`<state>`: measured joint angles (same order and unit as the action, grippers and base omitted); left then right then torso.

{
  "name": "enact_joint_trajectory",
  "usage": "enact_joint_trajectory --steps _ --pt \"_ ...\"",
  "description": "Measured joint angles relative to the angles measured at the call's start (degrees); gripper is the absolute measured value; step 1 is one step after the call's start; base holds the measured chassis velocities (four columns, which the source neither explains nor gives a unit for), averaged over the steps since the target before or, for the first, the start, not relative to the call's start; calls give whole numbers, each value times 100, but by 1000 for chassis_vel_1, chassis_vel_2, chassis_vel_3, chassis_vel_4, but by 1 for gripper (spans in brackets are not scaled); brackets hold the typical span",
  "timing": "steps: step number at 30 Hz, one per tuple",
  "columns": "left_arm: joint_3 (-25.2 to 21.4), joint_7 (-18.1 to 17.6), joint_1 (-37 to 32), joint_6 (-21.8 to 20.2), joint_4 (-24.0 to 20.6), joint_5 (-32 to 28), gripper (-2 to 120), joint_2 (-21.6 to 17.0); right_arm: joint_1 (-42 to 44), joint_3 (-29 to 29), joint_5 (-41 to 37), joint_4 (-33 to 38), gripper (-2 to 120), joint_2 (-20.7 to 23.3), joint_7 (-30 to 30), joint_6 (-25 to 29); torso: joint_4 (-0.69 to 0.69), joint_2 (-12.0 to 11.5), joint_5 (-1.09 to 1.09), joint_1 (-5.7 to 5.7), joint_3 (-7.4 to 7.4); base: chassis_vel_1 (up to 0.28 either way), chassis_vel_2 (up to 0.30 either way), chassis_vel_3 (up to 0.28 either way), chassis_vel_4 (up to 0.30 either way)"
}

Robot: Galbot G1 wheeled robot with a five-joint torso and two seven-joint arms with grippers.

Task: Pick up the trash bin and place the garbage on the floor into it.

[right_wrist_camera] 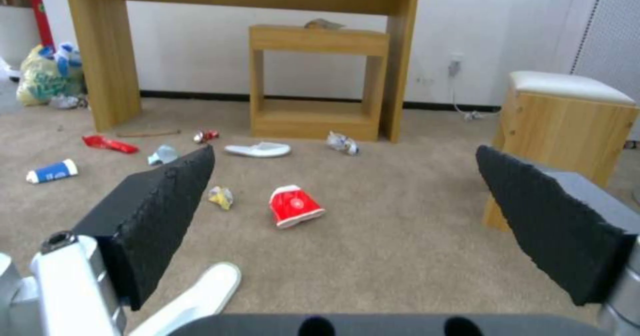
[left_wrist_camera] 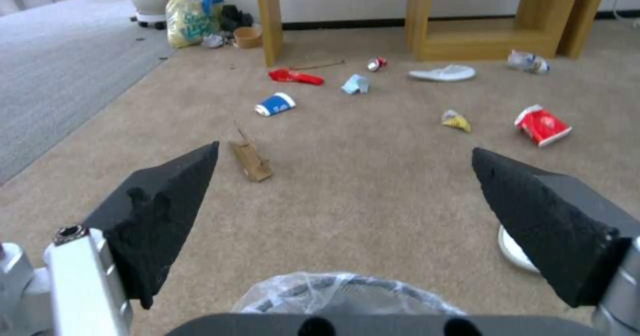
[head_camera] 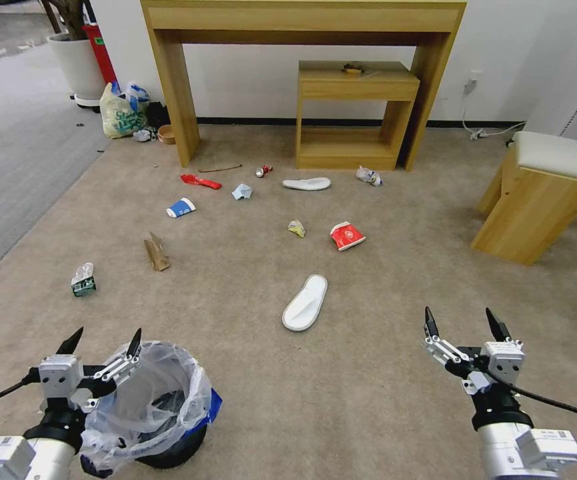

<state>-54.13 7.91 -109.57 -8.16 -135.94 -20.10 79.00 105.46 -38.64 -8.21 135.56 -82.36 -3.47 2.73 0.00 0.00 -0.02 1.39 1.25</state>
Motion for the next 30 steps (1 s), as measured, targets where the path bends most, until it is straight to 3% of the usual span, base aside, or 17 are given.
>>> enact_joint_trajectory --steps 9,13,18,21,22,25,30 --pt "-83 36 -15 -90 79 -61 100 -174 -29 -12 -1 -69 100 -39 -11 63 0 0 0 0 0 0 0 0 0" --pt "-172 16 -4 -346 141 -319 100 -484 -17 15 28 -96 100 -74 1 90 0 0 -1 0 0 0 0 0 0" --pt "-428 13 60 -997 328 -741 100 -1123 10 9 41 -114 100 -63 9 131 0 0 0 0 0 0 0 0 0" --pt "-628 14 184 -1578 659 -1130 100 -1599 34 -29 27 -149 100 -44 9 182 0 0 -2 0 0 0 0 0 0" --pt "-628 14 184 -1578 659 -1130 100 -1599 34 -29 27 -149 100 -44 9 182 0 0 -2 0 0 0 0 0 0" --pt "-739 41 310 -2325 1006 -1488 100 -2020 69 -56 12 -191 100 -46 9 240 0 0 -3 0 0 0 0 0 0" --pt "-735 94 380 -2951 1408 -1871 100 -2597 129 -59 10 -260 100 -67 -17 294 0 0 -1 0 0 0 0 0 0"
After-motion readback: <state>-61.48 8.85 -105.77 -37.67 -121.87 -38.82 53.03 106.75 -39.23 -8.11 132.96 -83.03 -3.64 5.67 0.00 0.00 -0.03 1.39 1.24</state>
